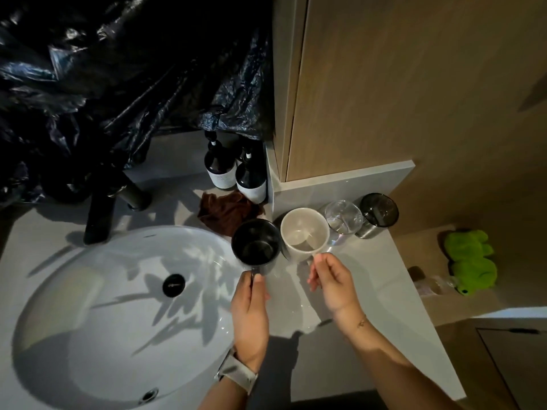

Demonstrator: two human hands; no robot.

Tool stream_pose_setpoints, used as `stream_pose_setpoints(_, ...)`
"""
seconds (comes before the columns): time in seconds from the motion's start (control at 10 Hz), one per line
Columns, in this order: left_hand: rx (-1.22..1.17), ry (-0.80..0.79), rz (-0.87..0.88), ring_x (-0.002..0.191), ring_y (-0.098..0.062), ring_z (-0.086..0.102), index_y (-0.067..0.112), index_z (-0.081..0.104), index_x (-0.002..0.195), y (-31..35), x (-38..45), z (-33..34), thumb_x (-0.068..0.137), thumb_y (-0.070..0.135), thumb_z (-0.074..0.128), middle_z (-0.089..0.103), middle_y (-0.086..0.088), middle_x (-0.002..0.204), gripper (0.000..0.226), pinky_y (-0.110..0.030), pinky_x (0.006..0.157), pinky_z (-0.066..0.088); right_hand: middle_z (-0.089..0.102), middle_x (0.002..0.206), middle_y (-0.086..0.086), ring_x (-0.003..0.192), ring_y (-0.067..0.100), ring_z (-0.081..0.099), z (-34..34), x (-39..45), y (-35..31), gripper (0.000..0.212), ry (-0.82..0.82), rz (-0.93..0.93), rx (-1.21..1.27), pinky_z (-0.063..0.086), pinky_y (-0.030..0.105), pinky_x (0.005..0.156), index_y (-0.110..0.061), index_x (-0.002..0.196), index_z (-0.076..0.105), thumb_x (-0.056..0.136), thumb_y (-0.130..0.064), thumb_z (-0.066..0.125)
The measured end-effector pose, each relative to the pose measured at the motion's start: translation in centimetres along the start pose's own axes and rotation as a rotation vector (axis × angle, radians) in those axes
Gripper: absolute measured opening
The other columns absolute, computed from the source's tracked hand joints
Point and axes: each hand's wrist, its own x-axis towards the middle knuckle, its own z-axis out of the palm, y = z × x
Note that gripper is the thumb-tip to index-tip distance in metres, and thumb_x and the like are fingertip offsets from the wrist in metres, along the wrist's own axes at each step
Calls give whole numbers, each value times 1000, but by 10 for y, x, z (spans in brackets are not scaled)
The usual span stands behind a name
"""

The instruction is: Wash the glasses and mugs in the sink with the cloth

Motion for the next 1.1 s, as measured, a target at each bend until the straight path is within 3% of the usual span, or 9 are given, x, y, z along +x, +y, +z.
stream_pose_setpoints(0.1,14,-8,-41,67,-18,47,11,48,73,-4,9,1,93,35,42,46,-4,67,32,-20,66,37,53,64,9,54,12,48,4,4,6,31,-5,14,31,45,20,58,-2,71,50,101,-7,43)
stream_pose_setpoints(0.2,18,-21,-45,67,-17,49,18,50,73,-6,15,0,93,35,44,50,7,64,27,-19,67,39,55,64,6,52,8,49,7,5,8,30,22,9,50,45,19,57,-4,71,50,100,-7,43)
stream_pose_setpoints(0.4,25,-82,-21,66,-4,49,4,57,95,-5,19,1,95,35,41,52,12,66,34,-8,68,39,58,68,-1,52,4,50,10,2,5,26,69,-6,36,46,18,56,-7,74,54,99,-8,46)
stream_pose_setpoints(0.6,24,-125,-46,65,-11,48,19,54,77,-1,19,-1,94,34,41,51,9,64,26,-14,65,39,59,76,2,53,5,52,11,-3,0,17,102,-2,13,49,19,58,-6,84,56,99,-11,49)
stream_pose_setpoints(0.7,24,-131,-52,64,-11,45,2,48,77,4,15,1,93,33,40,46,-3,67,36,-11,63,38,58,74,4,56,6,54,11,-5,-1,15,121,-12,24,49,18,60,-5,86,56,98,-14,51)
stream_pose_setpoints(0.8,39,-148,-34,64,-8,46,2,48,77,6,14,0,97,30,40,48,-2,67,35,-9,65,38,57,78,5,58,4,55,12,-6,-3,16,110,3,38,49,16,57,-2,91,56,99,-14,50)
stream_pose_setpoints(0.9,102,-152,-70,67,-7,54,10,55,84,3,17,-2,104,25,41,58,-2,74,29,-14,70,42,59,82,3,63,8,57,9,-8,-9,13,82,81,16,49,17,55,-9,91,58,99,-18,51)
stream_pose_setpoints(1.0,162,-142,-115,75,-10,63,24,58,91,-3,18,-4,102,25,48,64,-10,96,15,-30,78,49,63,90,1,75,11,60,2,-12,-15,7,43,96,-87,52,22,61,-19,92,59,97,-21,55)
stream_pose_setpoints(1.1,238,-45,-90,79,-13,62,20,57,108,3,10,-14,97,19,57,56,-9,116,11,-18,73,48,63,100,-4,87,7,60,-7,-25,-25,14,71,-52,-251,52,20,77,-29,93,59,93,-15,60)
